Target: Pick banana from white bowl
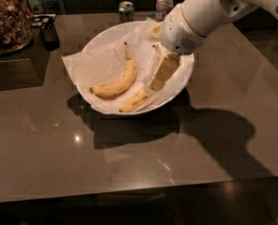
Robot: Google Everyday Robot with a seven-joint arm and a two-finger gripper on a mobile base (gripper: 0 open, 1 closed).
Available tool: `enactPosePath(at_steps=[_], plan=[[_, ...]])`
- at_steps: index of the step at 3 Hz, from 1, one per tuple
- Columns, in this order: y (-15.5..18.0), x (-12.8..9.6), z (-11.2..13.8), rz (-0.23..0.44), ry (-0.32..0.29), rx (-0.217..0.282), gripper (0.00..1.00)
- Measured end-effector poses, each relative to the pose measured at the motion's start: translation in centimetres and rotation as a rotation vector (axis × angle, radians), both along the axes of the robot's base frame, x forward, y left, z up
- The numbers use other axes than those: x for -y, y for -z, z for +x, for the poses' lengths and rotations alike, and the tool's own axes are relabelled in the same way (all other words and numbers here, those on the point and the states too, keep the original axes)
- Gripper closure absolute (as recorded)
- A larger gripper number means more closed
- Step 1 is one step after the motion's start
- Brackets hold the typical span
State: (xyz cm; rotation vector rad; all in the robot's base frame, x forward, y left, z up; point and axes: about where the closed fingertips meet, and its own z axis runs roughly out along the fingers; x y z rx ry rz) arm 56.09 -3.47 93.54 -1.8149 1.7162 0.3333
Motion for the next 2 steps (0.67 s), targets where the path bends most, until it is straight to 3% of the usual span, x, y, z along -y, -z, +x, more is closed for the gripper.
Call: enactPosePath(at_steps=[1, 2], plan=[[1.02, -0.37, 0.33, 0.003, -0.011, -0.017, 0.31], [1.40, -0.70, 1.15, -0.008, -0.026, -0.013, 0.31]])
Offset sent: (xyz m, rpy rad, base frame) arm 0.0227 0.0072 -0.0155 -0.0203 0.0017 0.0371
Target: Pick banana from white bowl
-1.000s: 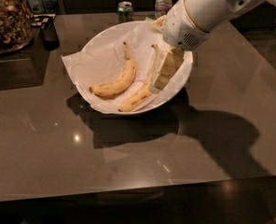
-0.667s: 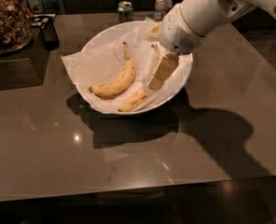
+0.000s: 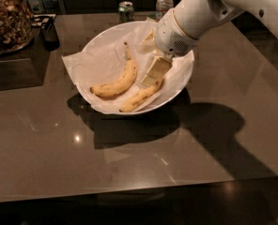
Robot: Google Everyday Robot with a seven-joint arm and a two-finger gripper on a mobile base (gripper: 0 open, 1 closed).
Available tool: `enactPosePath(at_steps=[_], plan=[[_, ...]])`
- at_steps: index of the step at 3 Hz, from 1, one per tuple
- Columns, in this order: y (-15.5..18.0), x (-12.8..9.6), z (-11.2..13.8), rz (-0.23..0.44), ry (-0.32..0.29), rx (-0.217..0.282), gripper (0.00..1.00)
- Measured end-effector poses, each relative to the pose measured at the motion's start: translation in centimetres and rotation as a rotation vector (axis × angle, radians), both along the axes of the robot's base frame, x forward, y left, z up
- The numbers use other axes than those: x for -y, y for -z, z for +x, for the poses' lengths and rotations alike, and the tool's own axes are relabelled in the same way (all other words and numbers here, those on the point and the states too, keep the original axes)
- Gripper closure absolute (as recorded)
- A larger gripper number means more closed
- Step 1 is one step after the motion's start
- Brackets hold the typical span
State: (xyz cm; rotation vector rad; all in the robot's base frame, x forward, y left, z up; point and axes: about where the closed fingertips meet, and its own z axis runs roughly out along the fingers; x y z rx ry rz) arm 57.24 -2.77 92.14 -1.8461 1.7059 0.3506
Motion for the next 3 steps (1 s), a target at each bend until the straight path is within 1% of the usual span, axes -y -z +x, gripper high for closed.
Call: enactPosePath(at_steps=[1, 3], plan=[[1.0, -0.3, 0.1, -0.008, -0.020, -0.022, 0.31], [3.5, -1.1, -0.9, 0.001, -0.051, -0.073, 0.32]])
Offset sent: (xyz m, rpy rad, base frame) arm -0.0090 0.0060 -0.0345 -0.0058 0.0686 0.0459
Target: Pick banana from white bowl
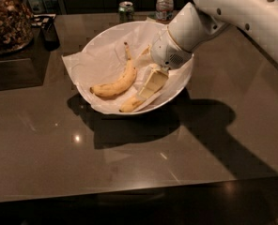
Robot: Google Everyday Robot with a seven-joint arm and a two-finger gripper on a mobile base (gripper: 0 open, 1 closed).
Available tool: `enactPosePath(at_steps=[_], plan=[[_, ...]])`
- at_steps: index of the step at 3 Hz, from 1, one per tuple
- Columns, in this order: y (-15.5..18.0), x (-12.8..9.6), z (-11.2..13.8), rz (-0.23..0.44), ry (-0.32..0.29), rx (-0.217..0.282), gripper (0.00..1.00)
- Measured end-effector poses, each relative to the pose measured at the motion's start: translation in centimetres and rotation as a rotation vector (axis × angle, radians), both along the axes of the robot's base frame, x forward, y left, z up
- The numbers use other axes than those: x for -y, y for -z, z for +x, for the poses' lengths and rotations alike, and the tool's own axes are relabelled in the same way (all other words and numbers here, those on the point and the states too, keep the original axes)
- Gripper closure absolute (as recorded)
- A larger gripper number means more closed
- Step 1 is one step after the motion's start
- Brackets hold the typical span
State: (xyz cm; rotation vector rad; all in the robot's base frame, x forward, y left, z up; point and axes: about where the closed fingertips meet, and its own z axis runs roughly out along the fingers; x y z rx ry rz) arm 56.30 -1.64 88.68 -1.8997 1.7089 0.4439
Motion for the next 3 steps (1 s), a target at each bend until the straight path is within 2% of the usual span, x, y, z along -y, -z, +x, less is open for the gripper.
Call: enactPosePath(at_steps=[2, 3], plan=[[1.2, -0.9, -0.2, 0.018, -0.030, -0.016, 0.31], [2.3, 0.2, -1.8, -0.005, -0.044, -0.042, 0.25]])
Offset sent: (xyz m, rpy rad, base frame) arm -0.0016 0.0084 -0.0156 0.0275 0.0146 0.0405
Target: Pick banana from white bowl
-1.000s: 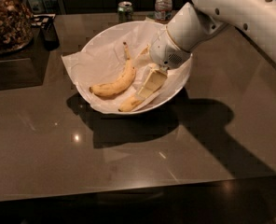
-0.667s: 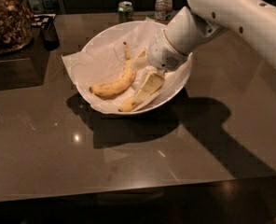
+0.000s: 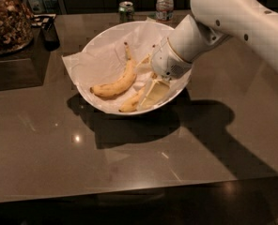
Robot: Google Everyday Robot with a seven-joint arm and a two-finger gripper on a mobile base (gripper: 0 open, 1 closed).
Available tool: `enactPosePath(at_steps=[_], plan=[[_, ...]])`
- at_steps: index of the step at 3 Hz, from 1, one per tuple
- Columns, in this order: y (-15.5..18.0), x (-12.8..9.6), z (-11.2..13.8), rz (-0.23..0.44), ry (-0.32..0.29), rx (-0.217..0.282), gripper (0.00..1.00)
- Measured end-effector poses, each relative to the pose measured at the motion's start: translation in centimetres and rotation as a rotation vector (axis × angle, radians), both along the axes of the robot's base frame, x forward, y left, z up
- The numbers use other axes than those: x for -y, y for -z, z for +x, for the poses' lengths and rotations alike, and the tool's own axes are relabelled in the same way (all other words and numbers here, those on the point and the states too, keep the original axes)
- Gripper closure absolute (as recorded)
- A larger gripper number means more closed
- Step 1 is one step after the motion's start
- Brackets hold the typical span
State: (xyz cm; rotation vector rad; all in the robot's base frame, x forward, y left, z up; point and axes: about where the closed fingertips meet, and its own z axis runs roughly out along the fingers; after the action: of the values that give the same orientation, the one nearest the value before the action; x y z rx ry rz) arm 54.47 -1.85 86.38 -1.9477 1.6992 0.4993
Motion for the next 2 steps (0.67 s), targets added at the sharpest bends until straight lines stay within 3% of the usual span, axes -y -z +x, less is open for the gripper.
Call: enactPosePath(at_steps=[2], plan=[[0.03, -0.22, 0.34, -0.011, -0.015, 0.017, 0.23]])
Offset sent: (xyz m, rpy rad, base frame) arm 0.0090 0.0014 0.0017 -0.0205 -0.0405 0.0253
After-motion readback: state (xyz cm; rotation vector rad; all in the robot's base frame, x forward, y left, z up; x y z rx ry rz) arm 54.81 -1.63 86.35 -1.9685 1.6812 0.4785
